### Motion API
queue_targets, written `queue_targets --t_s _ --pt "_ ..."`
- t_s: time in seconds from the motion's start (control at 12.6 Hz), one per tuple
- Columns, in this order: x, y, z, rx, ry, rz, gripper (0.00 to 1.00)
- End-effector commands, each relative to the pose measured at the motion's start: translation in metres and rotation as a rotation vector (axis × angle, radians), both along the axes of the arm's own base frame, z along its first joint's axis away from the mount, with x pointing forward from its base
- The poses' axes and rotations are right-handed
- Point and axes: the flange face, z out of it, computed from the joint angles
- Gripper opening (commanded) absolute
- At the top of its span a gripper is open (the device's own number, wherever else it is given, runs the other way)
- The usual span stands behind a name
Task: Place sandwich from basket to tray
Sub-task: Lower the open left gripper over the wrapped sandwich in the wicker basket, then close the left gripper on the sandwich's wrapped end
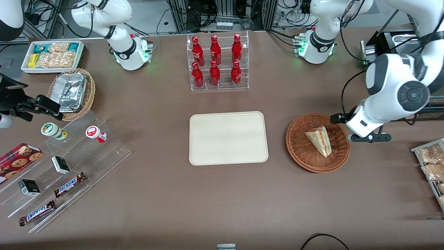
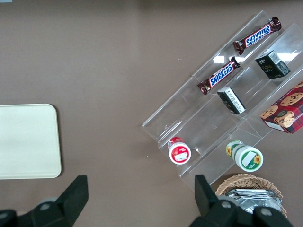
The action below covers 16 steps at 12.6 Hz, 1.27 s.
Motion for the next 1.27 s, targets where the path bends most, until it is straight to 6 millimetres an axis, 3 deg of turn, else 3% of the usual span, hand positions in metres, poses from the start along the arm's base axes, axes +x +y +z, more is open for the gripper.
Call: queue_targets --t_s 0.0,0.32,0.8,1.19 --pt "-0.019 -0.015 -0.020 0.019 -0.064 0.130 1.00" --pt "-0.041 -0.032 -0.056 0.036 -0.150 0.406 1.00" --pt "-0.033 -0.046 -0.087 0.041 -0.188 0.726 1.00" --pt "-0.030 -0.050 -0.114 0.039 -0.178 0.749 1.00"
